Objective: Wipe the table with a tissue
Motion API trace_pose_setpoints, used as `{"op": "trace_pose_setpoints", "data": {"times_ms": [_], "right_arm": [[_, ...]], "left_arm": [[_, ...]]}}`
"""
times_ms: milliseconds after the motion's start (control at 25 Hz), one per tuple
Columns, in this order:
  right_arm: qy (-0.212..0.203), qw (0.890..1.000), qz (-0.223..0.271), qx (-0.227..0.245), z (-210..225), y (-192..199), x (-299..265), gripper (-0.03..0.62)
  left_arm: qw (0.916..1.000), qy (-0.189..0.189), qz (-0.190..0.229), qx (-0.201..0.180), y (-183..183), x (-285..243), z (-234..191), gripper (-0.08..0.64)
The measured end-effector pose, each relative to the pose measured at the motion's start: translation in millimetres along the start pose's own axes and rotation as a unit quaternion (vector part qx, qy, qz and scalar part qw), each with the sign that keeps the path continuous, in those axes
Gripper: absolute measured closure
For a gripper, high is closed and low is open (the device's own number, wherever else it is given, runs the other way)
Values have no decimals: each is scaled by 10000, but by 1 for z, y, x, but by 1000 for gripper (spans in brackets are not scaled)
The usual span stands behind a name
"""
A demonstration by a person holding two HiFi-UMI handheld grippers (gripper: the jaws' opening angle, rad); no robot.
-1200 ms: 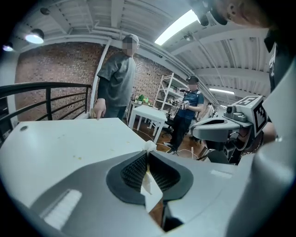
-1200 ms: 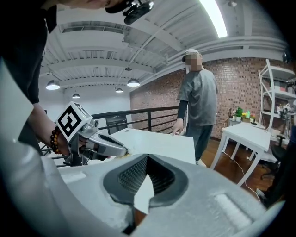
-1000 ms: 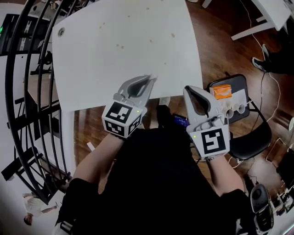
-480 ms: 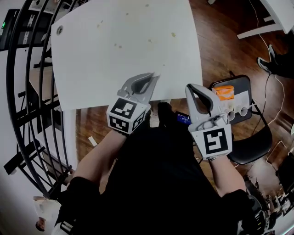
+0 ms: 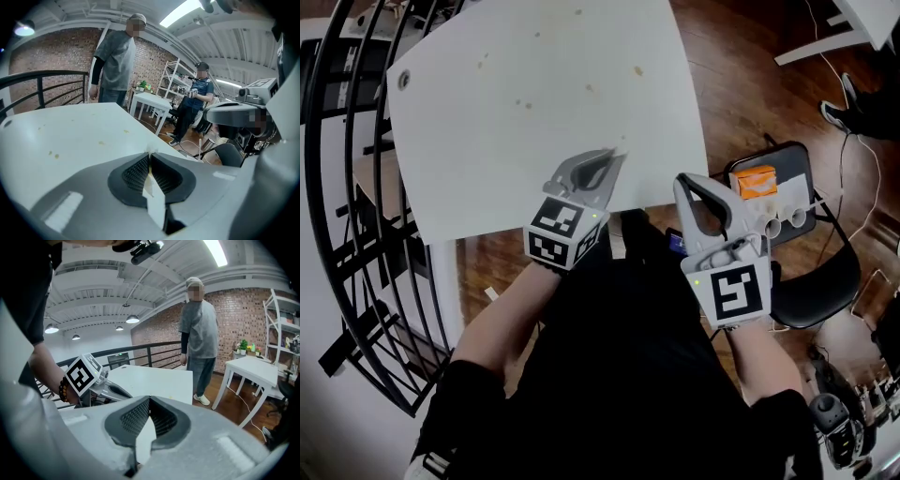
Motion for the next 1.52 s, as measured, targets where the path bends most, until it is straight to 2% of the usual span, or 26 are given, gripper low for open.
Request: {"op": "trace_pose_setpoints", "data": {"times_ms": [400, 1040, 1520], "right_arm": [[47, 9996, -222, -189, 8, 13, -26, 600], [135, 9976, -421, -539, 18, 30, -44, 600], [106, 9967, -484, -641, 17, 39, -52, 600]], "left_arm": [[9991, 106, -398, -89, 4, -33, -18, 528], [9923, -112, -1100, -552, 27, -68, -39, 529], [9890, -284, -1194, -830, 27, -73, -46, 529]]}}
Point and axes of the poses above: the fingertips, and each gripper's own axes: x backward along the fingers, z to its right, y out of its underside, the point moved 2 cm from there along x, backward along the fingers, and after that the axes turned 13 degrees about x, right-handed, at the moved point
